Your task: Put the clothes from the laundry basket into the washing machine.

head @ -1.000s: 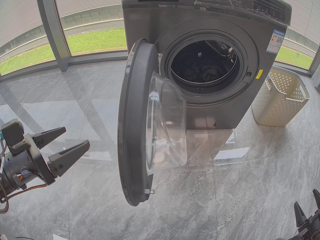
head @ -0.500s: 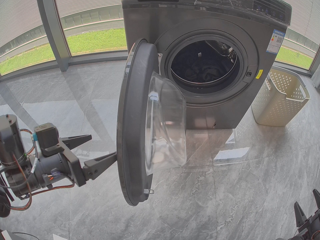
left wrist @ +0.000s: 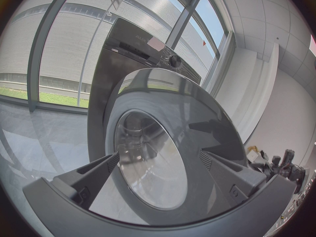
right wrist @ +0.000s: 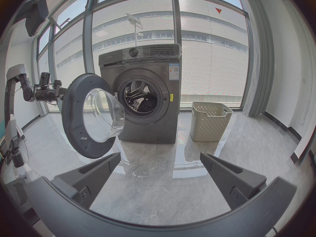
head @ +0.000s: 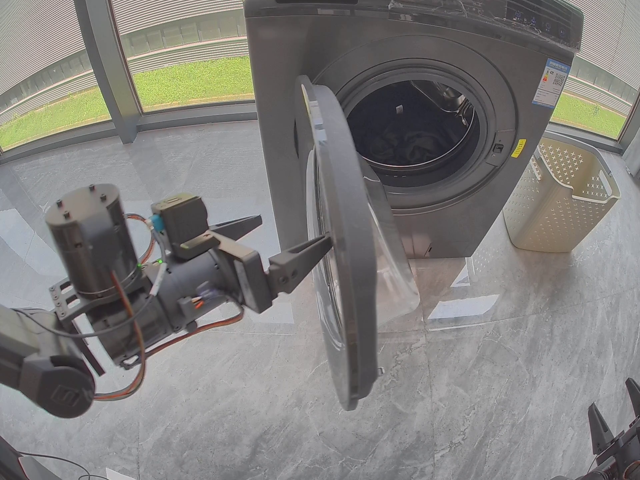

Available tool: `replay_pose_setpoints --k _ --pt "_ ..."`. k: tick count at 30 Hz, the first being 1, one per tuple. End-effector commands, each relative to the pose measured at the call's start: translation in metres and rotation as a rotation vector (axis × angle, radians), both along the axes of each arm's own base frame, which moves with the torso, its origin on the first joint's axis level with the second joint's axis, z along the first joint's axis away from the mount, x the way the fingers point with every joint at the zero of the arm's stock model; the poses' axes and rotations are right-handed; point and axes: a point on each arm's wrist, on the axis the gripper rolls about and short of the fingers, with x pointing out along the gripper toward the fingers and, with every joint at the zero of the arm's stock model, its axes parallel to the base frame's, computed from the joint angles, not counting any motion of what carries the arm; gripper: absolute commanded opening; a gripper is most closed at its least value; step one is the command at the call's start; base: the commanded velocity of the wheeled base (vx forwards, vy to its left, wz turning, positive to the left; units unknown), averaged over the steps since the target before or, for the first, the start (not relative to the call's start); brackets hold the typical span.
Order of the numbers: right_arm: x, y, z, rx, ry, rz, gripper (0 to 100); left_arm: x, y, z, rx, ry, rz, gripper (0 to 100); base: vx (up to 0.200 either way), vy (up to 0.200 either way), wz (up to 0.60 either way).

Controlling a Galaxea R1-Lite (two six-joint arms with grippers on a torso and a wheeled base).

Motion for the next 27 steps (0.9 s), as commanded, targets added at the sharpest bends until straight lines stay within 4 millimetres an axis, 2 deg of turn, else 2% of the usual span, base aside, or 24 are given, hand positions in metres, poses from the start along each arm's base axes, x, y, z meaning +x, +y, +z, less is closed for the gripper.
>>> replay_pose_setpoints --k 1,6,7,13,21,24,27 --pt "0.0 0.0 -0.004 0.0 -0.001 0.0 100 0.031 -0.048 -0.013 -0.05 0.007 -0.026 100 0.0 0.0 0.0" --pt "0.0 0.0 -0.004 0.0 -0.001 0.001 100 0.05 -0.067 -0.013 -0.066 -0.009 -0.031 100 0.0 0.0 0.0" --pt "0.0 0.0 -0.004 0.0 -0.001 0.0 100 0.059 -0.076 -0.01 -0.081 -0.027 -0.03 100 0.0 0.0 0.0" --pt "0.0 0.0 -0.004 0.0 -0.001 0.0 100 0.09 -0.093 -0.005 -0.134 -0.066 0.026 100 0.0 0.0 0.0" --pt "0.0 0.0 -0.004 0.0 -0.001 0.001 100 0.129 -0.097 0.009 -0.228 -0.118 0.144 100 0.0 0.0 0.0" --pt "0.0 0.0 -0.004 0.0 -0.001 0.001 100 0.137 -0.098 0.01 -0.253 -0.112 0.177 100 0.0 0.0 0.0" --pt "0.0 0.0 -0.004 -0.001 -0.003 0.001 100 0.153 -0.096 0.011 -0.299 -0.106 0.247 100 0.0 0.0 0.0"
